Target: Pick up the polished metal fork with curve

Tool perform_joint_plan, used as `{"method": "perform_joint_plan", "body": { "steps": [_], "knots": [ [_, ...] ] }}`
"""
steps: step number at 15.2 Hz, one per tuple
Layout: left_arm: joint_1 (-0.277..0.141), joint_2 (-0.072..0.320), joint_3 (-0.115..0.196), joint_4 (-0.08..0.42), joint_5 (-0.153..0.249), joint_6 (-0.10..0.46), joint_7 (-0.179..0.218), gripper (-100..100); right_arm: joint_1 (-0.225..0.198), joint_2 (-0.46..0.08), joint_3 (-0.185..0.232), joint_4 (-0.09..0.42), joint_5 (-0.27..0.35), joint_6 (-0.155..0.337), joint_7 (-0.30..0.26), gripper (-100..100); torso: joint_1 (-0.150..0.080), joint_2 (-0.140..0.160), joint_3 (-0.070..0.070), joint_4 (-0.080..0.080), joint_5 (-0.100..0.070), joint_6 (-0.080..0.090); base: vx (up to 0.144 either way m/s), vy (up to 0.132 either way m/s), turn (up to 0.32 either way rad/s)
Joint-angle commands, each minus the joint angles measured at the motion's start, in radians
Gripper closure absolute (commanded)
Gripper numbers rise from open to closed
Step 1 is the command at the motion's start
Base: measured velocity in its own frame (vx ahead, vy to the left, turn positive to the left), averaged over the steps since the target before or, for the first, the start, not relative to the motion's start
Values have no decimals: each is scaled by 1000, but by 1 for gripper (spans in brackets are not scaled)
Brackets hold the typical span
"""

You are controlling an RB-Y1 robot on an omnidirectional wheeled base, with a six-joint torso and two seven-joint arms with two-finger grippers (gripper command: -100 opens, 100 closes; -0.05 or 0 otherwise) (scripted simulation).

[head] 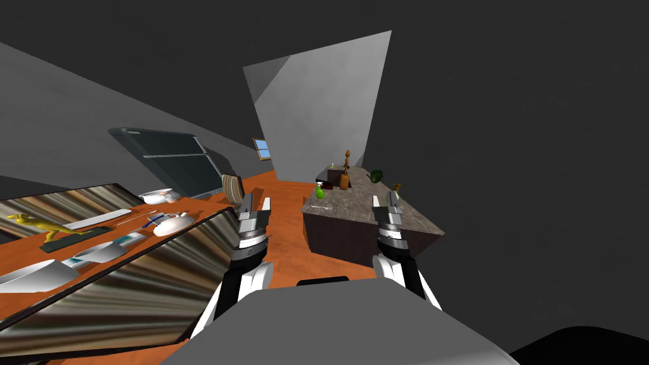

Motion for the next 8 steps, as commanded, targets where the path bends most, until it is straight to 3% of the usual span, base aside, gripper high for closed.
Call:
{"method": "perform_joint_plan", "body": {
  "steps": [1,2,8],
  "knots": [
    [0,0,0,0,0,0,0,0,-4,-50,3,10,5,-1,3,-100,0,0,0,0,0,0,1,11,27],
    [0,0,0,0,0,0,0,0,-4,-50,3,10,5,-1,3,-100,0,0,0,0,0,0,2,18,30],
    [0,0,0,0,0,0,0,0,-18,-170,16,52,27,-7,15,-100,3,-1,0,0,1,0,5,38,43]
  ]
}}
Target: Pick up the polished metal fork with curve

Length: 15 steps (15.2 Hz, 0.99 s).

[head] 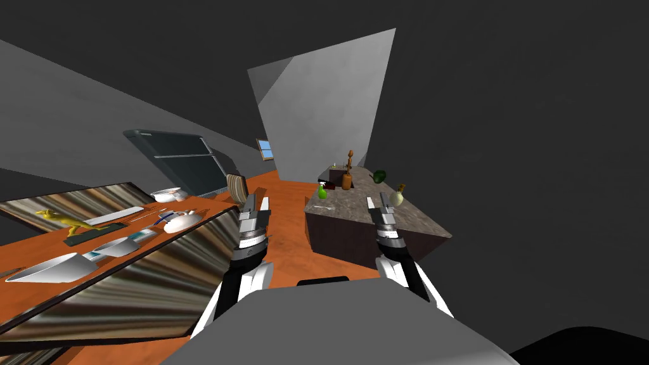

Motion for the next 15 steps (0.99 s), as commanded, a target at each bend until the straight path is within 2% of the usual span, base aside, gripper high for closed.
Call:
{"method": "perform_joint_plan", "body": {
  "steps": [1,4,5,6,7,9,10,11,12,14,15],
  "knots": [
    [0,0,0,0,0,0,0,0,-9,-50,6,28,12,-6,6,-100,0,0,0,0,0,0,7,56,69],
    [0,0,0,0,0,0,0,0,-17,-112,13,51,25,-9,13,-100,1,0,0,0,0,0,7,60,61],
    [0,0,0,0,0,0,0,0,-25,-139,22,76,38,-13,21,-100,1,0,0,0,0,0,3,73,81],
    [0,0,0,0,0,0,0,0,-25,-160,22,76,38,-13,21,-100,2,0,0,0,0,0,5,73,72],
    [0,0,0,0,0,0,0,0,-34,-183,31,104,53,-17,29,-100,2,0,0,0,0,0,10,79,98],
    [0,0,0,0,0,0,0,0,-34,-209,31,104,53,-17,29,-100,2,0,0,0,1,0,14,64,49],
    [0,0,0,0,0,0,0,0,-44,-243,42,134,69,-21,38,-100,2,0,0,0,0,0,13,66,74],
    [0,0,0,0,0,0,0,0,-44,-260,42,134,69,-21,38,-100,2,0,0,0,0,0,13,71,74],
    [0,0,0,0,0,0,0,0,-54,-285,53,167,87,-26,47,-100,2,0,0,0,0,0,14,84,113],
    [0,0,0,0,0,0,0,0,-54,-312,53,167,87,-26,47,-100,3,-1,0,0,1,0,17,68,62],
    [0,0,0,0,0,0,0,0,-65,-346,66,201,105,-30,57,-100,2,-1,0,0,1,0,19,63,73]
  ]
}}
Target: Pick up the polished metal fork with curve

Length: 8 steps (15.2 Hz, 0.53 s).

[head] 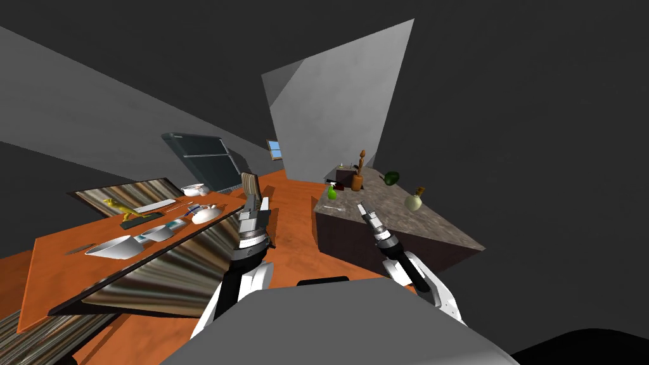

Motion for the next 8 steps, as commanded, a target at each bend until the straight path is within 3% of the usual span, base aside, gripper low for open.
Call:
{"method": "perform_joint_plan", "body": {
  "steps": [1,2,4,5,8],
  "knots": [
    [0,0,0,0,0,0,0,0,-8,-49,7,26,12,-4,7,-100,0,0,0,0,0,0,20,69,86],
    [0,0,0,0,0,0,0,0,-19,-72,20,62,32,-9,18,-100,0,0,0,0,0,0,21,87,135],
    [0,0,0,0,0,0,0,0,-19,-102,20,62,32,-9,18,-100,1,0,0,0,0,0,17,80,70],
    [0,0,0,0,0,0,0,0,-30,-137,34,99,52,-14,29,-100,1,0,0,0,0,0,14,85,94],
    [0,0,0,0,0,0,0,0,-42,-205,49,138,74,-20,40,-100,2,-1,-1,0,0,0,33,94,130]
  ]
}}
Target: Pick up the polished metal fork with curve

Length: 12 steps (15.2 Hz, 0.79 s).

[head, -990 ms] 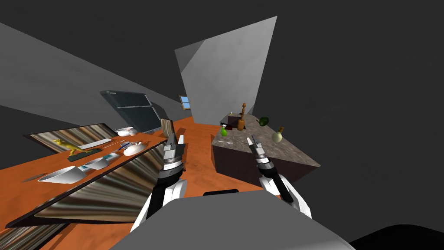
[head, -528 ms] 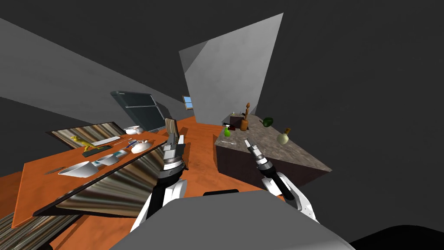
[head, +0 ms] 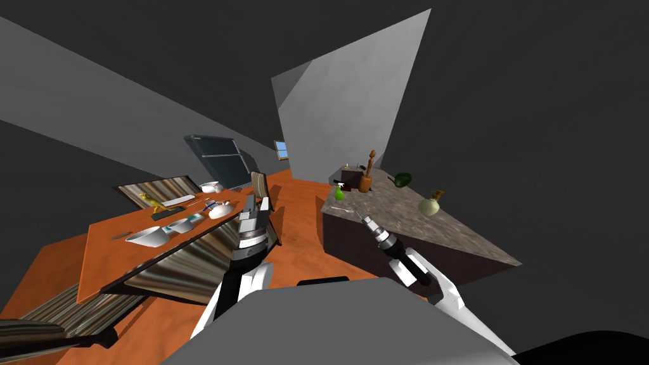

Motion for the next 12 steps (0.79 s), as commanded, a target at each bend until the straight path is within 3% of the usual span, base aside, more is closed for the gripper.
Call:
{"method": "perform_joint_plan", "body": {
  "steps": [1,2,4,7,9,10,11,12],
  "knots": [
    [0,0,0,0,0,0,0,0,2,-33,6,11,9,-4,7,-100,0,0,0,0,0,0,25,72,15],
    [0,0,0,0,0,0,0,0,-9,-67,21,52,31,-10,19,-100,-1,1,0,0,0,0,20,80,79],
    [0,0,0,0,0,0,0,0,-9,-87,21,52,31,-10,19,-100,-1,1,1,0,0,0,20,72,69],
    [0,0,0,0,0,0,0,0,-33,-166,54,127,77,-22,44,-100,-2,1,0,0,0,0,30,80,125],
    [0,0,0,0,0,0,0,0,-33,-195,54,135,77,-22,44,-100,1,0,0,0,0,0,47,98,75],
    [0,0,0,0,0,0,0,0,-44,-229,72,177,100,-28,56,-100,0,0,0,0,0,0,33,93,107],
    [0,0,0,0,0,0,0,0,-44,-249,72,177,100,-28,56,-100,0,0,0,0,0,0,27,90,116],
    [0,0,0,0,0,0,0,0,-56,-275,89,215,124,-35,69,-100,0,1,0,0,0,0,26,103,153]
  ]
}}
